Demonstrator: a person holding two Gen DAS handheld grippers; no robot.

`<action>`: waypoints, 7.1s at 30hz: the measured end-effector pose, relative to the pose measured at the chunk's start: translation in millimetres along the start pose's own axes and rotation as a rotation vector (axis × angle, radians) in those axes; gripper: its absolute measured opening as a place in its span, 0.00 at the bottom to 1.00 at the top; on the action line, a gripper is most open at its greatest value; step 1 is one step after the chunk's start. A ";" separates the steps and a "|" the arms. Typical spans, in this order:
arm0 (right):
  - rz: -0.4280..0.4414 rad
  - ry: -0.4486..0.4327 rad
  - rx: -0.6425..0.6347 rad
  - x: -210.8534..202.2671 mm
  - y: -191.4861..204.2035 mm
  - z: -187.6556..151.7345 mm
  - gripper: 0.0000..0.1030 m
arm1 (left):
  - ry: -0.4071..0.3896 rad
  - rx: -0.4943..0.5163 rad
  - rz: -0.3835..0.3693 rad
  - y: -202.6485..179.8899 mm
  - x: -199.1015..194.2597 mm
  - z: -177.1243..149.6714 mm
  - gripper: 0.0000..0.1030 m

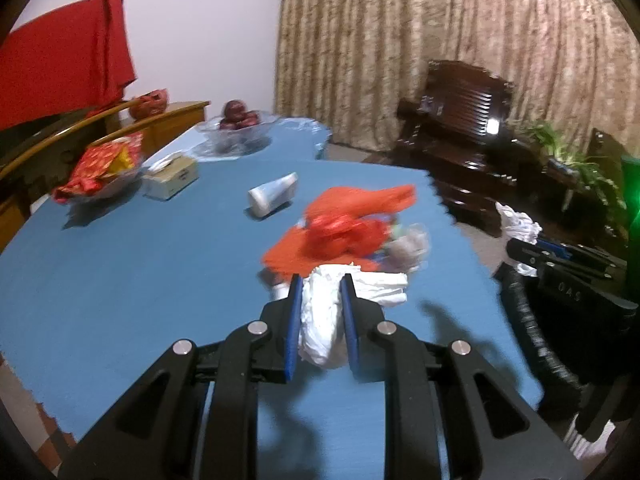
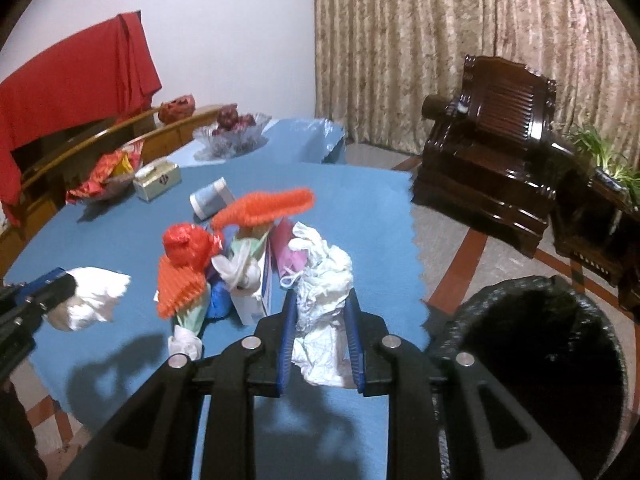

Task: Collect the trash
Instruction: 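Carry the tissue with the right tool over the bin and open it, then reach the left tool to the orange foam net and grasp it, then grasp the red plastic bag with the right tool while left holds foam net, then drop the red bag and foam net into the bin, opening both tools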

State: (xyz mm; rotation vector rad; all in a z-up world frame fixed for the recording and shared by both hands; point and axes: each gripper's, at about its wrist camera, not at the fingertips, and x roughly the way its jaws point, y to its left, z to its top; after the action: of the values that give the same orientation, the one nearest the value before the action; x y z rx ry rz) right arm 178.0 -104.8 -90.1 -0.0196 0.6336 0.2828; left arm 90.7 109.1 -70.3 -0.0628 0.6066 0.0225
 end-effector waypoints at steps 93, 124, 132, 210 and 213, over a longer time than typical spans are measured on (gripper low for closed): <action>-0.058 0.027 -0.004 67.6 -2.4 -14.6 0.85 | 0.100 -0.020 0.042 12.5 115.9 -19.8 0.34; -0.031 0.043 -0.026 74.5 15.1 -16.4 0.85 | 0.148 -0.077 0.023 45.0 141.9 -19.2 0.50; -0.003 0.044 -0.040 73.5 26.1 -16.1 0.83 | 0.141 -0.114 0.002 59.7 132.5 -22.8 0.11; 0.238 -0.043 -0.095 53.4 105.5 70.4 0.04 | 0.024 -0.096 0.044 79.5 66.3 49.6 0.11; 0.231 -0.047 -0.082 44.9 96.1 70.2 0.04 | 0.014 -0.083 0.026 69.0 62.0 53.9 0.11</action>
State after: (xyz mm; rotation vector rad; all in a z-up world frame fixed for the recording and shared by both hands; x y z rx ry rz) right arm 227.7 6.3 -53.2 -0.0187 0.5773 0.5315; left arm 169.6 181.7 -65.0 -0.1351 0.6205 0.0729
